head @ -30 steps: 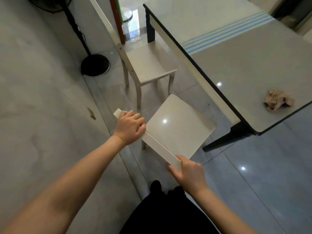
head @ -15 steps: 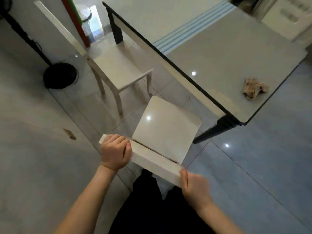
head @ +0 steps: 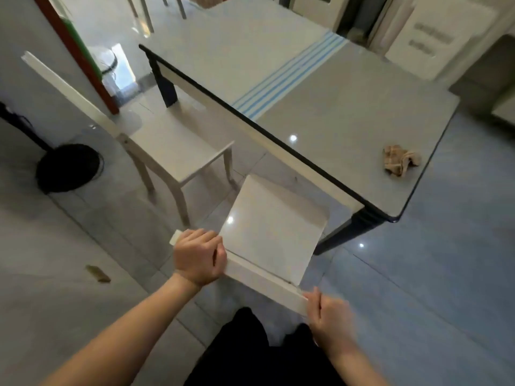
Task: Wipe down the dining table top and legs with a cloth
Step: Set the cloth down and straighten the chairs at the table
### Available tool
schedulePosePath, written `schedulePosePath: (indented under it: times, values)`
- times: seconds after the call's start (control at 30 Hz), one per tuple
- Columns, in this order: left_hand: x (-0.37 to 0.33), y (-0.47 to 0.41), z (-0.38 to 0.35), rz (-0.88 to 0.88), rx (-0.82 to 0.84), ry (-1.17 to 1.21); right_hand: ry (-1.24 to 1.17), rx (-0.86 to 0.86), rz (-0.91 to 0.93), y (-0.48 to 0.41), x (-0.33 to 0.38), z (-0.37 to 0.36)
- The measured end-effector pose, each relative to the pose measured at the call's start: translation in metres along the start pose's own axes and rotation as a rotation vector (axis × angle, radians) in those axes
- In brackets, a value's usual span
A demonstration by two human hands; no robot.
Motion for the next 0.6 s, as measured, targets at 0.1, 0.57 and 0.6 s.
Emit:
schedulePosePath:
  times: [0.1, 0.57, 0.6]
  values:
    - [0.014, -0.031, -0.012, -0.016, 0.052, -0.001, -0.026, -0.088, 0.041, -0.025, 0.018, 0.023]
    - [0.017, -0.174, -0.065, -0.073, 0.114, -0.038, -0.085, -0.179, -0.11, -0.146, -0.015, 0.051]
    - [0.026, -0.178, -0.068, -0.099, 0.131, -0.046, -0.085, -0.157, -0.115, -0.146, -0.002, 0.043]
Point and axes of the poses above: each hand's wrist, its own y-axis away from the middle knuckle, its own z-axis out of the back of the hand, x = y × z, the point moved 10 cm from there along -y, towards the middle knuckle, and after that the axes turned 14 degrees about y, right-handed, at the moved point
